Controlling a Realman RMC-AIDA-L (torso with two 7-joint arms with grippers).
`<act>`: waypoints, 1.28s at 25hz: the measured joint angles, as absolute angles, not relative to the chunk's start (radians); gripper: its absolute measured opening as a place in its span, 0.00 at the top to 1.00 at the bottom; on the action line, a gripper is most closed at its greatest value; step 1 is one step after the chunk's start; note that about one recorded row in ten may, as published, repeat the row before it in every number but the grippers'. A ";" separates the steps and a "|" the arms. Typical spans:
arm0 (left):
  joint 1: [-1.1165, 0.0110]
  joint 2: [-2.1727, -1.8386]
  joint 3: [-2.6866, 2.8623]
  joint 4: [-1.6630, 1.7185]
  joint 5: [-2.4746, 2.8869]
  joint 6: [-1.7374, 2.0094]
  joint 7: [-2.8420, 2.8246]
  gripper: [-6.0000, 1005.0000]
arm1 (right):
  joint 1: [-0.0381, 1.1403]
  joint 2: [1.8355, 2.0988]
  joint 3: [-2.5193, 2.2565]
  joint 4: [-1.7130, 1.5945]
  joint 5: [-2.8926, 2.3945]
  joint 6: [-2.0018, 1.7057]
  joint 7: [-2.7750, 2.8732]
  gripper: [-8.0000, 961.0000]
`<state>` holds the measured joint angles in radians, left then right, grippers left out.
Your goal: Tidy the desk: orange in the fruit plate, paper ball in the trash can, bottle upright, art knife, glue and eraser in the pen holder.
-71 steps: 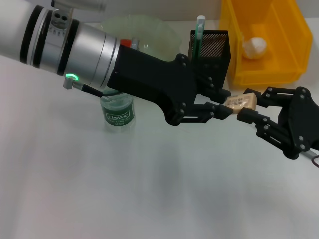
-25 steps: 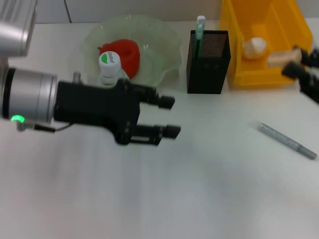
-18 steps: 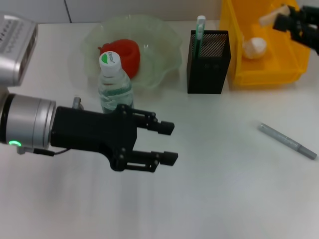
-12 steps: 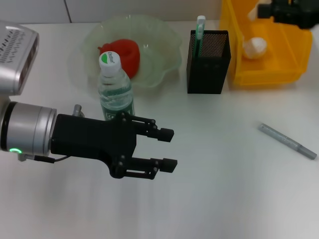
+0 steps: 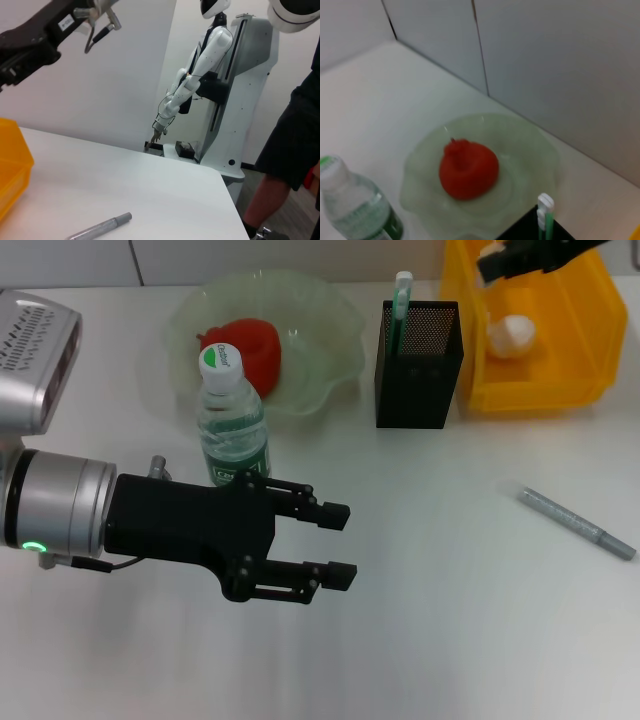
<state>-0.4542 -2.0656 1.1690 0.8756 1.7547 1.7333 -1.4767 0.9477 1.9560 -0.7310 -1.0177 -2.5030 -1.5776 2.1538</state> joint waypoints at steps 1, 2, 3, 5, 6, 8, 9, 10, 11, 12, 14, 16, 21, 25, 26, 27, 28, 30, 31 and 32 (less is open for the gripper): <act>-0.455 -2.066 1.169 0.875 1.755 1.733 -1.475 0.41 | 0.954 1.958 -0.761 -1.010 -2.513 -1.559 2.169 0.69; -0.455 -2.066 1.169 0.875 1.755 1.733 -1.475 0.41 | 0.959 1.966 -0.812 -0.987 -2.524 -1.512 2.187 0.69; -0.455 -2.066 1.169 0.875 1.755 1.733 -1.475 0.41 | 0.959 1.966 -0.812 -0.987 -2.524 -1.512 2.187 0.69; -0.457 -2.066 1.169 0.869 1.758 1.729 -1.467 0.41 | 0.962 1.978 -0.853 -0.953 -2.527 -1.459 2.194 0.69; -0.457 -2.066 1.169 0.869 1.758 1.729 -1.467 0.41 | 0.964 1.983 -0.868 -0.933 -2.528 -1.436 2.194 0.69; -0.457 -2.066 1.169 0.867 1.758 1.729 -1.467 0.41 | 0.971 1.991 -0.881 -0.896 -2.528 -1.398 2.194 0.68; -0.458 -2.066 1.169 0.864 1.758 1.728 -1.467 0.41 | 0.976 1.994 -0.884 -0.874 -2.529 -1.376 2.194 0.68; -0.458 -2.066 1.169 0.864 1.758 1.728 -1.467 0.41 | 0.980 1.997 -0.887 -0.857 -2.529 -1.361 2.193 0.68; -0.460 -2.066 1.169 0.857 1.758 1.727 -1.466 0.41 | 0.983 2.000 -0.891 -0.846 -2.528 -1.352 2.192 0.68; -0.460 -2.065 1.169 0.856 1.758 1.725 -1.466 0.41 | 0.986 2.002 -0.894 -0.839 -2.527 -1.344 2.192 0.68; -0.460 -2.065 1.169 0.856 1.758 1.725 -1.466 0.41 | 0.987 2.007 -0.897 -0.838 -2.527 -1.339 2.191 0.68; -0.460 -2.066 1.169 0.856 1.758 1.724 -1.465 0.41 | 0.988 2.010 -0.900 -0.841 -2.527 -1.338 2.190 0.67; -0.460 -2.066 1.169 0.855 1.758 1.723 -1.465 0.41 | 0.982 2.011 -0.894 -0.856 -2.523 -1.341 2.190 0.58; -0.460 -2.066 1.169 0.849 1.760 1.716 -1.465 0.41 | 0.961 2.011 -0.886 -0.945 -2.520 -1.405 2.198 0.51; -0.460 -2.066 1.169 0.849 1.760 1.716 -1.465 0.41 | 0.956 2.010 -0.886 -0.973 -2.520 -1.431 2.202 0.49; -0.460 -2.066 1.169 0.849 1.760 1.716 -1.465 0.41 | 0.951 2.008 -0.889 -1.011 -2.528 -1.481 2.209 0.47; -0.460 -2.066 1.169 0.849 1.760 1.716 -1.465 0.41 | 0.947 2.003 -0.890 -1.048 -2.537 -1.527 2.216 0.46; -0.460 -2.066 1.169 0.848 1.761 1.715 -1.465 0.41 | 0.943 1.996 -0.898 -1.121 -2.571 -1.634 2.229 0.45; -0.460 -2.066 1.169 0.848 1.761 1.715 -1.465 0.41 | 0.937 1.996 -0.909 -1.162 -2.602 -1.694 2.232 0.44; -0.460 -2.066 1.169 0.847 1.761 1.715 -1.465 0.41 | 0.929 1.999 -0.922 -1.189 -2.630 -1.727 2.232 0.43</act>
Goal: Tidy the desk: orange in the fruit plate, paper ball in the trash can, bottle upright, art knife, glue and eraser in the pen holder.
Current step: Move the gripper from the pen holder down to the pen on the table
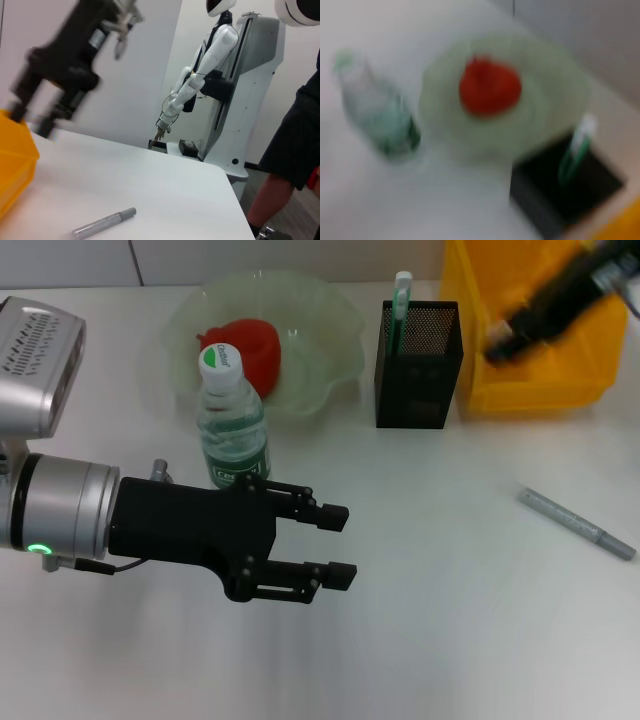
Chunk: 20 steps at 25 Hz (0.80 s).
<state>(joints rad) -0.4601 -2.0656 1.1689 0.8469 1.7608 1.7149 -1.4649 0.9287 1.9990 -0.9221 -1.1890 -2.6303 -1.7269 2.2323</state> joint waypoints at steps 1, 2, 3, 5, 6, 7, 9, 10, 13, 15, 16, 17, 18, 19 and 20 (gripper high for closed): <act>-0.460 -2.066 1.169 0.847 1.761 1.715 -1.465 0.41 | 0.916 2.006 -0.942 -1.216 -2.663 -1.758 2.232 0.43; -0.458 -2.065 1.169 0.847 1.762 1.715 -1.465 0.41 | 0.901 2.016 -0.964 -1.230 -2.700 -1.772 2.232 0.43; -0.458 -2.065 1.169 0.847 1.762 1.715 -1.465 0.41 | 0.887 2.026 -0.981 -1.234 -2.731 -1.771 2.233 0.43; -0.456 -2.065 1.169 0.847 1.762 1.714 -1.464 0.41 | 0.859 2.051 -1.016 -1.222 -2.795 -1.761 2.232 0.46; -0.456 -2.065 1.169 0.847 1.762 1.714 -1.464 0.41 | 0.849 2.063 -1.029 -1.208 -2.820 -1.751 2.232 0.48; -0.454 -2.066 1.169 0.845 1.763 1.713 -1.464 0.41 | 0.839 2.071 -1.040 -1.196 -2.838 -1.739 2.232 0.49; -0.457 -2.067 1.169 0.834 1.763 1.713 -1.458 0.41 | 0.822 2.081 -1.068 -1.158 -2.853 -1.701 2.233 0.52; -0.459 -2.066 1.169 0.822 1.763 1.711 -1.453 0.41 | 0.816 2.082 -1.083 -1.135 -2.853 -1.681 2.236 0.53; -0.460 -2.066 1.169 0.813 1.764 1.708 -1.451 0.41 | 0.810 2.083 -1.107 -1.062 -2.853 -1.620 2.242 0.58; -0.462 -2.066 1.169 0.805 1.766 1.694 -1.451 0.41 | 0.814 2.083 -1.116 -1.013 -2.854 -1.587 2.243 0.59; -0.462 -2.066 1.170 0.805 1.766 1.691 -1.451 0.41 | 0.815 2.083 -1.123 -0.995 -2.854 -1.572 2.243 0.59; -0.462 -2.066 1.170 0.805 1.766 1.691 -1.451 0.41 | 0.816 2.082 -1.131 -0.983 -2.854 -1.560 2.243 0.59; -0.462 -2.066 1.170 0.805 1.766 1.691 -1.451 0.41 | 0.816 2.082 -1.138 -0.976 -2.854 -1.550 2.243 0.59; -0.462 -2.066 1.170 0.805 1.766 1.691 -1.451 0.41 | 0.815 2.082 -1.143 -0.973 -2.855 -1.544 2.244 0.59; -0.462 -2.067 1.170 0.804 1.766 1.688 -1.451 0.41 | 0.814 2.082 -1.147 -0.968 -2.855 -1.538 2.244 0.59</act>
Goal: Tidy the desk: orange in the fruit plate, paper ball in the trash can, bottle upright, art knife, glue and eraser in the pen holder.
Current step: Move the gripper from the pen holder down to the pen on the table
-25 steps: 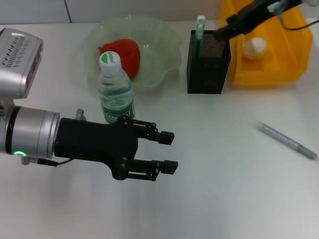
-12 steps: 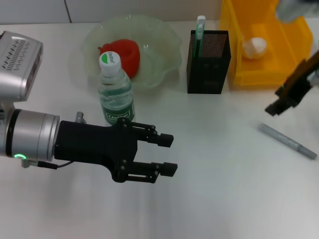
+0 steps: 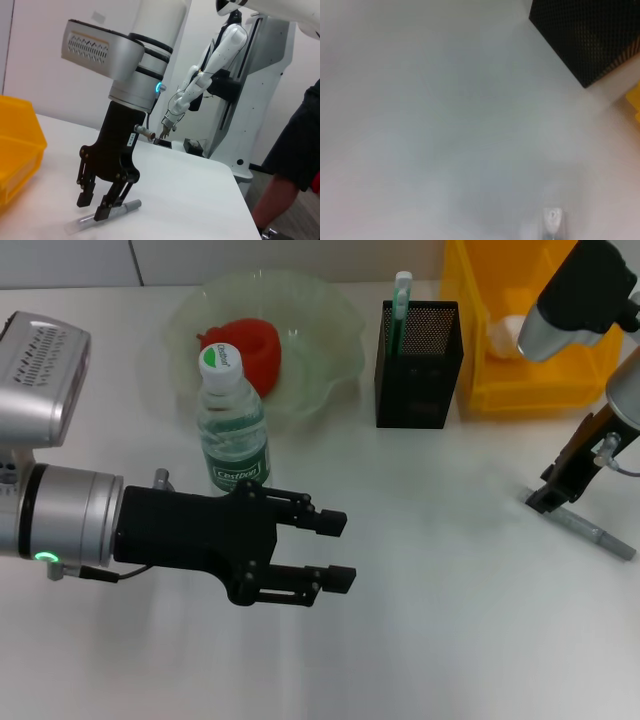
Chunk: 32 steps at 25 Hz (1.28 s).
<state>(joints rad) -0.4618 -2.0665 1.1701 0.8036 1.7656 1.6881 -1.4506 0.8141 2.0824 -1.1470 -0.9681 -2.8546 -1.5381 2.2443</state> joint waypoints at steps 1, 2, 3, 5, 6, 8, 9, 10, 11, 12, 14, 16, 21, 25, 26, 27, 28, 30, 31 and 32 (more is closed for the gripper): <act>-0.462 -2.067 1.170 0.804 1.766 1.688 -1.451 0.41 | 0.814 2.082 -1.150 -0.961 -2.855 -1.532 2.245 0.59; -0.462 -2.067 1.171 0.797 1.766 1.687 -1.451 0.41 | 0.814 2.082 -1.152 -0.953 -2.855 -1.526 2.246 0.59; -0.462 -2.067 1.171 0.797 1.766 1.687 -1.451 0.41 | 0.814 2.083 -1.156 -0.939 -2.855 -1.513 2.247 0.59; -0.462 -2.067 1.171 0.797 1.766 1.687 -1.451 0.41 | 0.814 2.083 -1.157 -0.931 -2.855 -1.507 2.248 0.59; -0.462 -2.067 1.171 0.796 1.766 1.687 -1.451 0.41 | 0.814 2.084 -1.157 -0.924 -2.855 -1.500 2.248 0.59; -0.462 -2.066 1.169 0.796 1.766 1.686 -1.451 0.41 | 0.814 2.084 -1.158 -0.913 -2.855 -1.489 2.248 0.59; -0.462 -2.066 1.169 0.796 1.766 1.686 -1.451 0.41 | 0.814 2.084 -1.158 -0.910 -2.855 -1.486 2.248 0.59; -0.462 -2.066 1.169 0.796 1.766 1.686 -1.451 0.41 | 0.814 2.084 -1.158 -0.908 -2.853 -1.484 2.247 0.59; -0.462 -2.066 1.169 0.796 1.766 1.686 -1.451 0.41 | 0.813 2.084 -1.158 -0.907 -2.850 -1.483 2.247 0.65; -0.462 -2.066 1.169 0.796 1.766 1.686 -1.451 0.41 | 0.811 2.084 -1.158 -0.907 -2.846 -1.482 2.247 0.72; -0.462 -2.066 1.169 0.796 1.766 1.686 -1.451 0.41 | 0.809 2.084 -1.158 -0.907 -2.839 -1.482 2.247 0.80; -0.462 -2.066 1.169 0.796 1.765 1.686 -1.451 0.41 | 0.807 2.084 -1.157 -0.907 -2.834 -1.482 2.247 0.83; -0.462 -2.065 1.169 0.796 1.764 1.686 -1.451 0.41 | 0.790 2.083 -1.145 -0.949 -2.826 -1.494 2.247 0.88; -0.462 -2.065 1.169 0.796 1.763 1.687 -1.451 0.41 | 0.757 2.080 -1.143 -1.047 -2.787 -1.541 2.246 0.90; -0.462 -2.065 1.169 0.796 1.763 1.687 -1.451 0.41 | 0.747 2.079 -1.143 -1.076 -2.774 -1.556 2.246 0.91; -0.462 -2.065 1.169 0.796 1.762 1.689 -1.451 0.41 | 0.738 2.079 -1.143 -1.103 -2.765 -1.564 2.246 0.92; -0.462 -2.065 1.169 0.796 1.761 1.690 -1.451 0.41 | 0.723 2.078 -1.142 -1.148 -2.756 -1.582 2.246 0.93; -0.462 -2.065 1.169 0.796 1.760 1.692 -1.452 0.41 | 0.719 2.077 -1.141 -1.162 -2.756 -1.589 2.246 0.95; -0.462 -2.065 1.169 0.796 1.761 1.692 -1.452 0.41 | 0.718 2.077 -1.141 -1.166 -2.756 -1.592 2.246 0.96; -0.462 -2.065 1.169 0.796 1.761 1.692 -1.452 0.41 | 0.717 2.077 -1.142 -1.166 -2.757 -1.594 2.245 0.97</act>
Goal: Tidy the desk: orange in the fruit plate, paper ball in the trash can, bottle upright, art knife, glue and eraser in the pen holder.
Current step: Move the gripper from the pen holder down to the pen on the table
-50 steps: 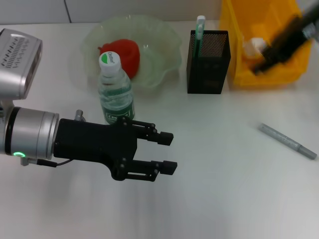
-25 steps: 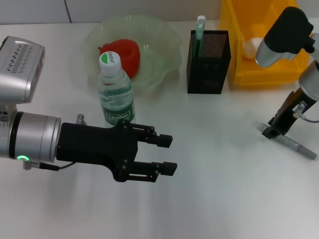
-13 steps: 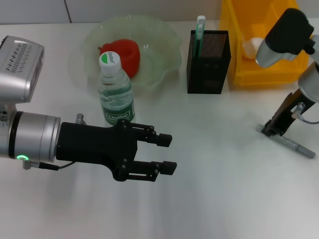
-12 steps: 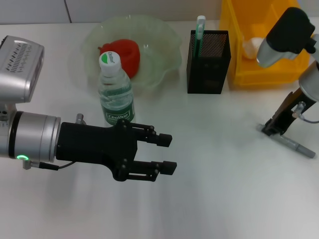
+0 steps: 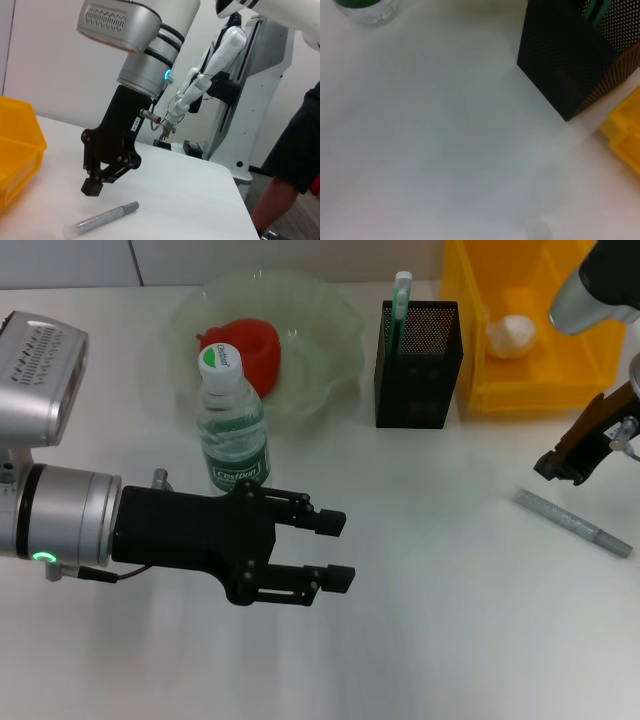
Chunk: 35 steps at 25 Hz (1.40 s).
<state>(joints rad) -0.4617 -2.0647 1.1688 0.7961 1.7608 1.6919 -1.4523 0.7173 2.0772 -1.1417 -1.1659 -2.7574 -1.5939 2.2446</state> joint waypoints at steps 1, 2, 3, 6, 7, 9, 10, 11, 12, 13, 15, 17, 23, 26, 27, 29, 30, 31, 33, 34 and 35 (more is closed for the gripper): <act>-0.462 -2.065 1.169 0.796 1.763 1.692 -1.453 0.41 | 0.717 2.077 -1.145 -1.157 -2.762 -1.594 2.243 0.98; -0.462 -2.065 1.169 0.796 1.763 1.692 -1.453 0.41 | 0.717 2.077 -1.145 -1.157 -2.762 -1.594 2.243 0.98; -0.462 -2.065 1.169 0.796 1.764 1.692 -1.455 0.41 | 0.717 2.077 -1.147 -1.152 -2.762 -1.593 2.243 0.99; -0.463 -2.065 1.169 0.796 1.765 1.693 -1.455 0.41 | 0.717 2.077 -1.154 -1.120 -2.765 -1.579 2.242 0.95; -0.463 -2.065 1.169 0.796 1.765 1.693 -1.455 0.41 | 0.717 2.077 -1.154 -1.120 -2.765 -1.579 2.242 0.94; -0.463 -2.065 1.169 0.797 1.765 1.693 -1.455 0.41 | 0.719 2.077 -1.161 -1.098 -2.770 -1.565 2.240 0.91; -0.464 -2.065 1.169 0.797 1.765 1.689 -1.453 0.41 | 0.719 2.077 -1.164 -1.090 -2.774 -1.558 2.239 0.89; -0.465 -2.065 1.169 0.797 1.765 1.689 -1.453 0.41 | 0.719 2.078 -1.169 -1.080 -2.779 -1.548 2.239 0.88; -0.465 -2.065 1.169 0.797 1.765 1.688 -1.453 0.41 | 0.719 2.078 -1.169 -1.080 -2.779 -1.548 2.239 0.86; -0.465 -2.065 1.169 0.797 1.765 1.688 -1.453 0.41 | 0.720 2.078 -1.171 -1.074 -2.780 -1.544 2.239 0.85; -0.466 -2.065 1.169 0.797 1.766 1.688 -1.453 0.41 | 0.723 2.078 -1.173 -1.058 -2.780 -1.534 2.239 0.81; -0.467 -2.065 1.169 0.796 1.766 1.687 -1.452 0.41 | 0.726 2.078 -1.181 -1.040 -2.781 -1.520 2.239 0.78; -0.467 -2.065 1.169 0.796 1.766 1.687 -1.451 0.41 | 0.728 2.079 -1.197 -1.014 -2.789 -1.487 2.242 0.73; -0.467 -2.065 1.169 0.796 1.766 1.687 -1.452 0.41 | 0.729 2.079 -1.195 -1.017 -2.790 -1.482 2.245 0.70; -0.468 -2.065 1.169 0.795 1.766 1.687 -1.453 0.41 | 0.729 2.079 -1.195 -1.019 -2.790 -1.482 2.246 0.69; -0.468 -2.065 1.169 0.795 1.766 1.687 -1.454 0.41 | 0.728 2.080 -1.196 -1.020 -2.790 -1.483 2.248 0.67; -0.468 -2.065 1.169 0.795 1.766 1.687 -1.455 0.41 | 0.728 2.080 -1.196 -1.020 -2.790 -1.483 2.248 0.66; -0.468 -2.065 1.169 0.795 1.766 1.687 -1.455 0.41 | 0.729 2.080 -1.198 -1.016 -2.790 -1.483 2.248 0.66; -0.468 -2.065 1.169 0.795 1.766 1.686 -1.455 0.41 | 0.729 2.080 -1.198 -1.015 -2.790 -1.483 2.248 0.64; -0.468 -2.065 1.169 0.795 1.766 1.686 -1.455 0.41 | 0.729 2.080 -1.198 -1.013 -2.790 -1.483 2.248 0.63; -0.468 -2.065 1.169 0.795 1.766 1.686 -1.455 0.41 | 0.729 2.080 -1.198 -1.013 -2.790 -1.483 2.246 0.62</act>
